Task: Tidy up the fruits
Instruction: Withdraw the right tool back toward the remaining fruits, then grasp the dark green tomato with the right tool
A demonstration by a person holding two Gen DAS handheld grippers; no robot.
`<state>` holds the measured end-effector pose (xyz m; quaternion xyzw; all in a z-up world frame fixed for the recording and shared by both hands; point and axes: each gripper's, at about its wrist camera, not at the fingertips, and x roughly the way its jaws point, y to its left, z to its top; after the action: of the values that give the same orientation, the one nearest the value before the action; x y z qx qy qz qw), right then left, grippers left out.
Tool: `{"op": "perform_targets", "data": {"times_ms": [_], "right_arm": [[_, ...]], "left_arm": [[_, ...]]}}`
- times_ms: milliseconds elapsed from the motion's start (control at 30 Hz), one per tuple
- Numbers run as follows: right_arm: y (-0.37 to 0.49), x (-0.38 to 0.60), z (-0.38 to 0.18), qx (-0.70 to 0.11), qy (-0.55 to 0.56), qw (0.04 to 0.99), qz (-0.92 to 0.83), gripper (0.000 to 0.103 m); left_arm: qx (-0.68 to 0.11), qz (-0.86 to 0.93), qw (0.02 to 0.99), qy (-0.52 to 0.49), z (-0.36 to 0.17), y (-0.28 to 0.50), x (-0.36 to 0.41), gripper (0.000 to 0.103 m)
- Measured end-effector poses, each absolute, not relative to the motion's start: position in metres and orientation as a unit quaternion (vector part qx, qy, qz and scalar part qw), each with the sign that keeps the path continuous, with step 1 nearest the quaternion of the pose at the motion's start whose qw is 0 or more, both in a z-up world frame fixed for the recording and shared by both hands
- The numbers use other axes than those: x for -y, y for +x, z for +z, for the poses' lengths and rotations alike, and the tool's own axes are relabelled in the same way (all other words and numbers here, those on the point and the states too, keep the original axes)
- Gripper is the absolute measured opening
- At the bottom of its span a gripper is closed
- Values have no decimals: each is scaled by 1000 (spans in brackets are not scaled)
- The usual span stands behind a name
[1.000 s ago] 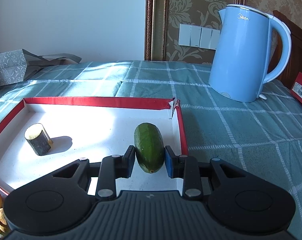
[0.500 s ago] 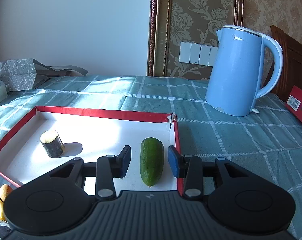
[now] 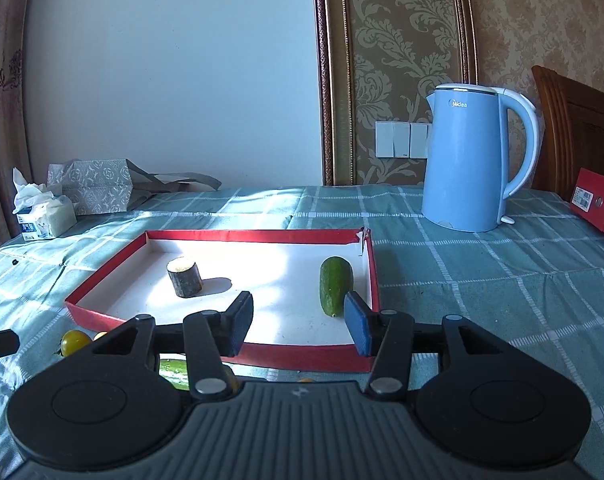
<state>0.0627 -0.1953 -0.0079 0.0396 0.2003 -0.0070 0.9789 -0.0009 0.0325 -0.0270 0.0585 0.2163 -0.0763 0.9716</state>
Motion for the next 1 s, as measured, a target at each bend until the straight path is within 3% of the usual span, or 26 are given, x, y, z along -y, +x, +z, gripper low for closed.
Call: {"op": "perform_targets", "data": {"times_ms": [267, 600, 800, 1000], "right_arm": [[33, 189, -27, -214, 52, 975, 9, 53], [16, 174, -27, -226, 27, 971, 68, 55], [6, 165, -26, -231, -7, 967, 106, 62], [11, 135, -38, -249, -33, 952, 173, 62]], "left_arm": [[-293, -111, 949, 44, -22, 50, -13, 103], [-271, -120, 947, 119, -28, 21, 8, 103], [-252, -192, 937, 145, -32, -12, 13, 103], [-246, -128, 947, 164, -34, -20, -7, 103]]}}
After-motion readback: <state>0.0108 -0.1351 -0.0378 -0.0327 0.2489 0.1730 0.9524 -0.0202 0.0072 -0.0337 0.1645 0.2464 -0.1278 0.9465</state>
